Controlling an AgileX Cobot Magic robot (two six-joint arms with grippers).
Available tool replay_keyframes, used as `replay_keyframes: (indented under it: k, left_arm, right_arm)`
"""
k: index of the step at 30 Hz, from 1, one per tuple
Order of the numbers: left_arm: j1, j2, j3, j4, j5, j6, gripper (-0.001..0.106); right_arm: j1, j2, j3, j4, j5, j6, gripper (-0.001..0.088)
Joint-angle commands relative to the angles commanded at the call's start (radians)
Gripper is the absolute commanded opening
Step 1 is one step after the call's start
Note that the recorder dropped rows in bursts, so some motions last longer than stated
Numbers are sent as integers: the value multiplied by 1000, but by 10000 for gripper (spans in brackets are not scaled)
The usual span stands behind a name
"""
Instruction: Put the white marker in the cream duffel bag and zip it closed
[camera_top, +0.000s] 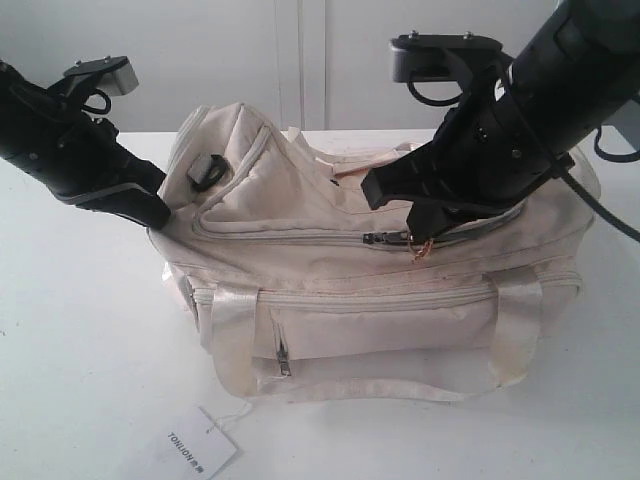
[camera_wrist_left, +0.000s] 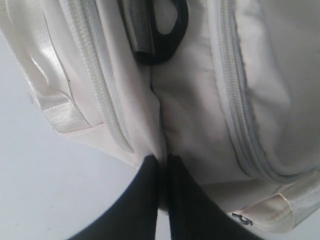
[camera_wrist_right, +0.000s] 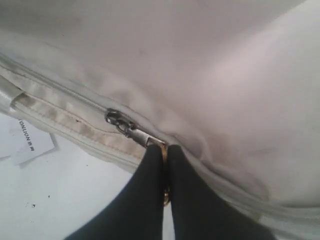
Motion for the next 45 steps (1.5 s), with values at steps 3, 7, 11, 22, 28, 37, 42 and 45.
replay_keyframes:
  k: [3,7,11,22,28,37,42,45]
  left_arm:
    - [0,0,0,15,0,0,0]
    - [0,0,0,29,0,0,0]
    - [0,0,0,30,-2,0,0]
    - [0,0,0,41,-2,0,0]
    - [0,0,0,41,-2,0,0]
    - [0,0,0,53,-2,0,0]
    - [0,0,0,52,-10,0,0]
    - [0,0,0,52,-16,0,0]
  right_arm:
    - [-24,-4,0,0,4,0,0]
    - [-50,-28,0,0,4,0,0]
    - [-90,-69,0,-3,4,0,0]
    - [-212,-112,0,-69,4,6,0]
    - [-278,-112,0,-84,-16,25,0]
    - [-347,-112,0,-158,-48,83,0]
    - [-347,-112,0,-124,-54,83,0]
    - [-342,-110,0,-81,-68,74,0]
